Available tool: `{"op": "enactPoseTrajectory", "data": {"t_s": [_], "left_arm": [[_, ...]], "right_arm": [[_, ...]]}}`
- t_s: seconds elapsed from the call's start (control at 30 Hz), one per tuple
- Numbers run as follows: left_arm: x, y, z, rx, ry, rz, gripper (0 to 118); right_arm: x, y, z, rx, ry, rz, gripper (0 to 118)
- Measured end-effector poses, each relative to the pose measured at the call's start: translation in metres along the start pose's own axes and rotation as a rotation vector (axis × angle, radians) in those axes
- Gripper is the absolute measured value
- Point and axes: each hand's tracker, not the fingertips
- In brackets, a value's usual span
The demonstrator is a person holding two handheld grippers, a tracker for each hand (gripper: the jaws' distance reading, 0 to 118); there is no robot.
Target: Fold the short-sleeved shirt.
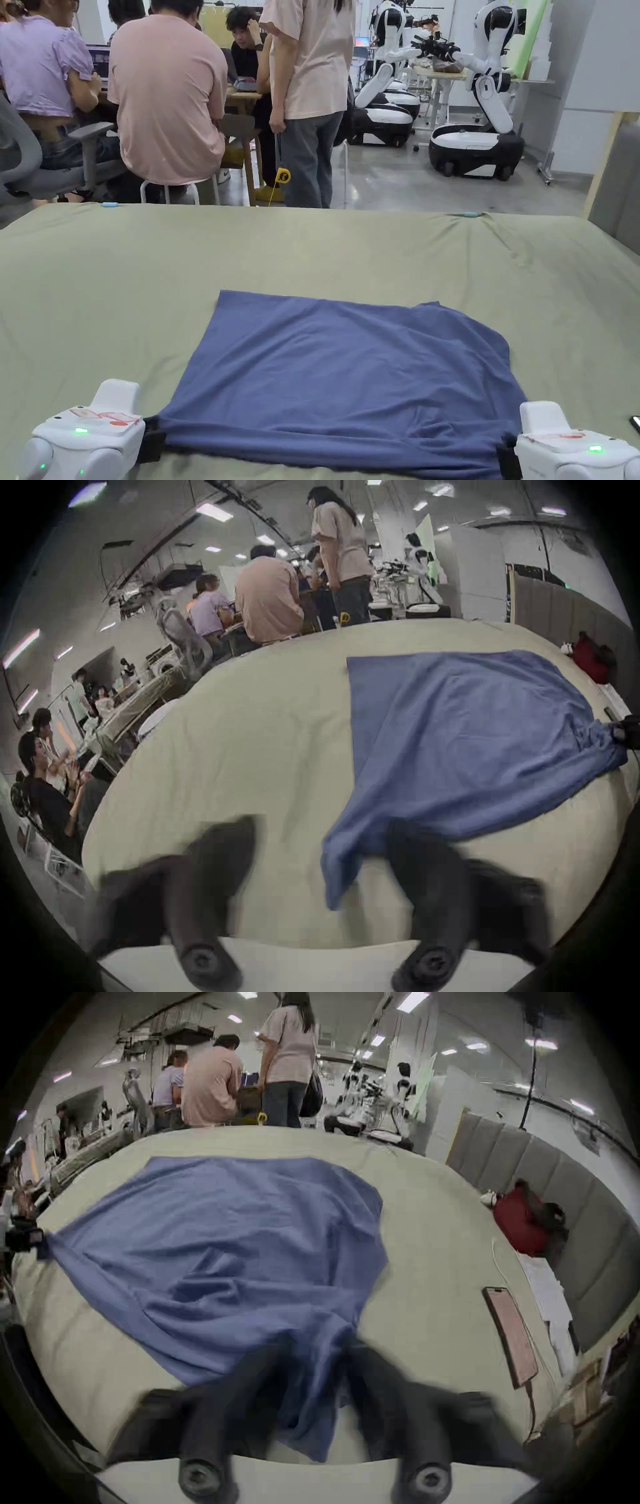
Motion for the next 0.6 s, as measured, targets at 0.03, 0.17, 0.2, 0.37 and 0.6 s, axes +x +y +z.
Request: {"op": "enactPoseTrajectory", "data": {"t_s": [0.03,0.17,0.2,0.37,0.6], "left_arm": [[0.000,0.005,0.006,0.016,-0.015,0.011,114],[0.024,0.026,0.040,0.173,-0.025,0.013,111],[0.034,0.029,0.047,0.185,-0.061,0.035,111],[0.068,0.036,0.059,0.245,-0.062,0.005,61],[0.012,0.051,0.039,0.037,-0.105,0.060,0]], "right_arm": [[-0.004,0.008,0.004,-0.006,0.000,-0.005,118],[-0.024,0.031,0.032,0.133,0.046,-0.075,110],[-0.034,0.037,0.034,0.125,0.063,-0.089,110],[-0.065,0.046,0.045,0.137,0.083,-0.052,91],[-0.092,0.050,0.052,0.123,0.086,-0.040,0]]}}
